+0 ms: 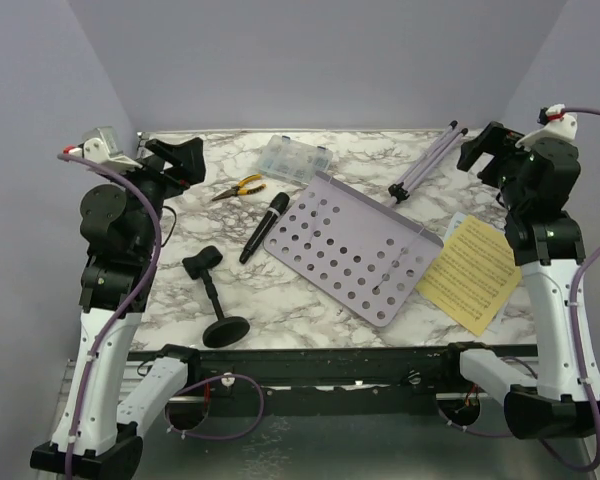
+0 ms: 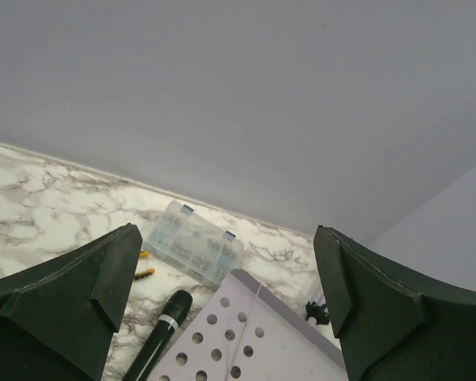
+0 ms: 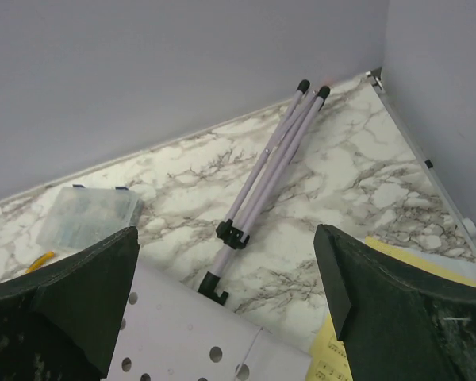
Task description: Set up the instrument practice props
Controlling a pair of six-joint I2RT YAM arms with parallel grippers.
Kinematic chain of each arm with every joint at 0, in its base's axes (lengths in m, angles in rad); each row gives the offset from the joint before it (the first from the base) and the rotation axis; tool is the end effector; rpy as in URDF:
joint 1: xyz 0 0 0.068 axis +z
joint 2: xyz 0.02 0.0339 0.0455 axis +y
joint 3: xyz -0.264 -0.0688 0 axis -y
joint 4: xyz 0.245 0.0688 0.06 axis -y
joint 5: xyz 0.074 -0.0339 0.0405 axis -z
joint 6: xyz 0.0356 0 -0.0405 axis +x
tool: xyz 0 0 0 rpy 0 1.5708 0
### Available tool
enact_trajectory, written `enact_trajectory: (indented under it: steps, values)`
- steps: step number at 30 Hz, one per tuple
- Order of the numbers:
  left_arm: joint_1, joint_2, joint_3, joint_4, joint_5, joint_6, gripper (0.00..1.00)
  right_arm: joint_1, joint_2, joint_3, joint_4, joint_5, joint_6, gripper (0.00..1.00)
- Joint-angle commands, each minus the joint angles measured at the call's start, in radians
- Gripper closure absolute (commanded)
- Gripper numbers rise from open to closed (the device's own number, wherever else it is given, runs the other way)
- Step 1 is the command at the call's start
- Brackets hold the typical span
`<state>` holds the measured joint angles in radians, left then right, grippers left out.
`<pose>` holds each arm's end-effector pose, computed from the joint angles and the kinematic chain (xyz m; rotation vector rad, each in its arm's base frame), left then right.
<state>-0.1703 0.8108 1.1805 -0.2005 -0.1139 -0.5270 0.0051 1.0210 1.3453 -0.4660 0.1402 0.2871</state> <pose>0.1512 -0.0219 0.4677 -0.3458 1.3783 -0.4981 0.2033 -0.0039 0.4581 0.3432 1.6773 0.0971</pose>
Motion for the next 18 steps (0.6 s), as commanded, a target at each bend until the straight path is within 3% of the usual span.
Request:
enact_trajectory:
  steps: [1, 10, 18]
  values:
    - [0.005, 0.06, 0.007, -0.076, 0.166, -0.009, 0.01, -0.005, 0.067, -0.032, -0.005, -0.075, 0.0, 0.0]
    - [0.005, 0.131, -0.096, -0.119, 0.441, -0.078, 0.01, -0.005, 0.311, -0.089, 0.123, -0.289, 0.089, 0.0]
    - [0.0, 0.202, -0.244, -0.123, 0.683, -0.199, 0.01, -0.077, 0.572, 0.012, 0.09, -0.42, 0.276, 0.0]
